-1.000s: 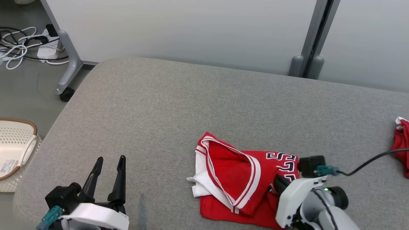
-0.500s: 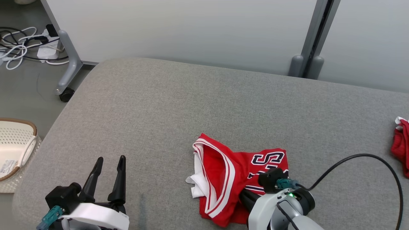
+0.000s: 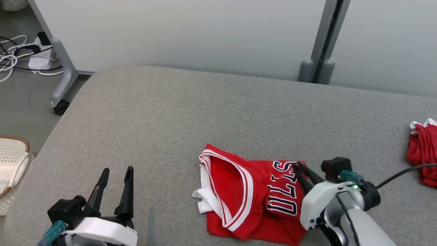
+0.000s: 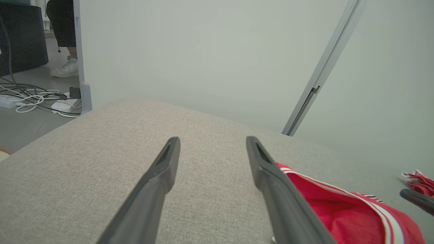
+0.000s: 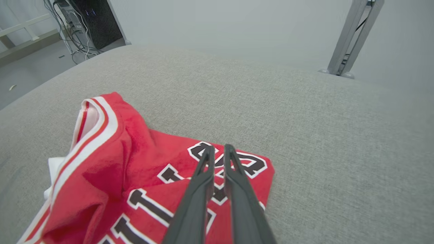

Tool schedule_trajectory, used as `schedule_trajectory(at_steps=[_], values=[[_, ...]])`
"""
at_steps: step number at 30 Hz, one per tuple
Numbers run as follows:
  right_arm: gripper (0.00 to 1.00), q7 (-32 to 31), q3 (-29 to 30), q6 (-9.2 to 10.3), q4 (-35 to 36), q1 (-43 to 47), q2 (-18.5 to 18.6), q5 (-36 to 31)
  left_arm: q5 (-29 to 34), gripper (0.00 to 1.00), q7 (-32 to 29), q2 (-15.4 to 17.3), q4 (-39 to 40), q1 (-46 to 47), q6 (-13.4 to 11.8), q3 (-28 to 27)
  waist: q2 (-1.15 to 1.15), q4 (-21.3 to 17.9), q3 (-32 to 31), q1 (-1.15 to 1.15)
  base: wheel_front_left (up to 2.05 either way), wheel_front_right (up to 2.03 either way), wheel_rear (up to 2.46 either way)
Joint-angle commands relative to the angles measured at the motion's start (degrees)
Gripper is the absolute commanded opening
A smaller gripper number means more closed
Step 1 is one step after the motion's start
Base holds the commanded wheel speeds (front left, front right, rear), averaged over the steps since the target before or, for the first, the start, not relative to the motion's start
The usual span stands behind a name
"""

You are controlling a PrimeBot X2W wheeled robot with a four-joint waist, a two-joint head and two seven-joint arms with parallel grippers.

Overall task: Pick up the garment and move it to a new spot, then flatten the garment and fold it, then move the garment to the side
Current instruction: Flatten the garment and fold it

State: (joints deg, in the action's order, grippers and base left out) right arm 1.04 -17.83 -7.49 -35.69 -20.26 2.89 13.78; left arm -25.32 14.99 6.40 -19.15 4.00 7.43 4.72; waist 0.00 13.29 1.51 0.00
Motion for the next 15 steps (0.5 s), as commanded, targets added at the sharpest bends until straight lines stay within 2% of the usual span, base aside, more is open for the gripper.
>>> schedule_trajectory(at_steps=[1, 2, 5, 6, 7, 15], values=[[0.27, 0.87, 1.58, -0.01, 0.80, 0.69, 0.26, -0.58, 0.06, 1.00, 0.23, 0.21, 0.18, 0.02, 0.11, -0.06, 0.00, -0.41, -0.04, 0.00, 0.00, 0.00, 0.00], [0.27, 0.87, 1.58, -0.01, 0.80, 0.69, 0.26, -0.58, 0.06, 1.00, 0.23, 0.21, 0.18, 0.02, 0.11, -0.06, 0.00, -0.41, -0.04, 0.00, 0.00, 0.00, 0.00], [0.50, 2.00, 4.48, -0.01, 2.59, 1.47, 0.23, -1.27, 0.13, 1.00, 0.23, 0.23, 0.23, -0.13, 0.11, -0.26, 0.00, -1.02, -0.22, 0.00, 0.00, 0.00, 0.00], [0.83, 2.48, 5.24, -0.01, 3.32, 1.82, 0.22, -1.32, 0.19, 1.00, 0.22, 0.24, 0.23, -0.17, 0.11, -0.33, 0.00, -1.22, -0.30, 0.00, 0.00, 0.00, 0.00], [1.00, 2.78, 5.80, -0.01, 3.98, 2.23, 0.21, -1.17, 0.23, 1.00, 0.23, 0.24, 0.29, -0.26, 0.12, -0.36, 0.00, -1.43, -0.39, 0.00, 0.00, 0.00, 0.00], [1.00, 8.37, 10.40, -0.01, 12.43, 5.42, 0.22, -2.11, 0.69, 1.00, 0.23, 0.13, 1.04, -0.76, 0.12, -1.07, 0.00, -3.05, -1.07, 0.00, 0.00, 0.00, 0.00]])
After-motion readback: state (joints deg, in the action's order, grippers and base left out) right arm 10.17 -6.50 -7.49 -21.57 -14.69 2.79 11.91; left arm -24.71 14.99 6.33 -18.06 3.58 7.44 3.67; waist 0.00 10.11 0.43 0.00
